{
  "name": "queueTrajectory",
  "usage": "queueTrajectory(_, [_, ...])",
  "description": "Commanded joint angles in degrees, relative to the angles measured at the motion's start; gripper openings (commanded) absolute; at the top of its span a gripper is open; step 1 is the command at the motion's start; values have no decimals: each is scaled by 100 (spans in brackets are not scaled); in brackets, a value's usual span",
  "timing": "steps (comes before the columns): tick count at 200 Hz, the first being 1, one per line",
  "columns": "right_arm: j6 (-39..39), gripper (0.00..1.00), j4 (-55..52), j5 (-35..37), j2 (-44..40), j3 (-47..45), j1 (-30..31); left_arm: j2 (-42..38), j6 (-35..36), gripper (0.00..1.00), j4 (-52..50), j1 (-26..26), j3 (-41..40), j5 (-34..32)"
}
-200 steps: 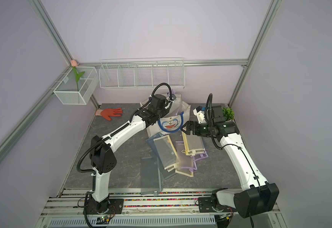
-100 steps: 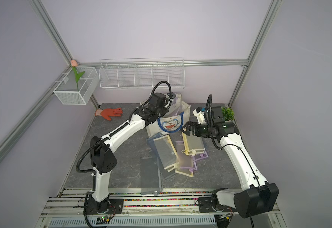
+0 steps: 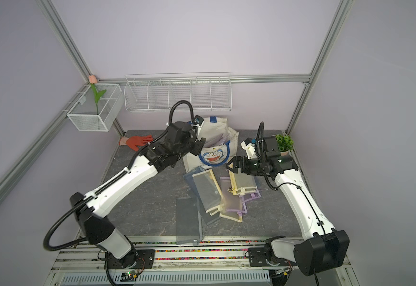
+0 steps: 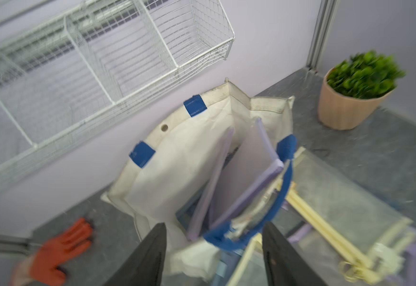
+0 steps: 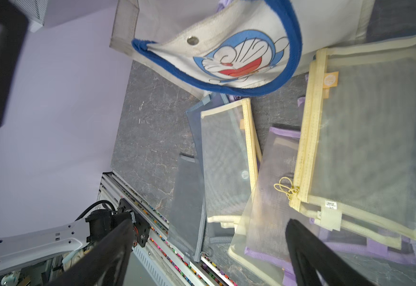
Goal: Put the pencil pouch into the canvas bag
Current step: Place the pencil pouch in the canvas bag, then pick up the pencil pouch from the center of the board.
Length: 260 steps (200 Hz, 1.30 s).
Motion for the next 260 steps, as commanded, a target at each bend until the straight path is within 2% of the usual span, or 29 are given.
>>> queueTrajectory(1, [24, 97, -59, -200, -49, -191, 450, -731, -1844, 72, -173, -33, -1064, 669])
queueTrajectory(25, [148, 97, 150, -384, 154, -440, 1199, -1616, -3132, 75, -134, -64, -2364, 1194])
queueTrajectory(63, [253, 98, 598, -820, 860, -476, 2034, -2988, -4853, 74, -87, -90, -4271, 1225])
queueTrajectory(95, [308, 99, 1068, -1098, 1544, -600, 2541, -3669, -5762, 70, -284, -90, -5218, 1298])
queueTrajectory(120, [324, 100, 1555, -1337, 2183, -733, 2659, -4050, -6376, 68, 235, -45, -6089, 1495])
queueTrajectory(146, [200, 98, 1646, -1268, 2825, -563, 2723, -3872, -6624, 65, 655, -46, -6537, 1670])
queueTrajectory(180, [8, 98, 1599, -979, 3322, -522, 2681, -3642, -6587, 65, 830, -46, -6635, 1701])
queueTrajectory(221, [-102, 98, 1615, -688, 3599, -691, 2450, -3602, -6598, 65, 947, -52, -6880, 1702])
queueTrajectory(260, [-169, 97, 1525, -524, 3451, -789, 2271, -3431, -6517, 65, 938, -49, -6924, 1716])
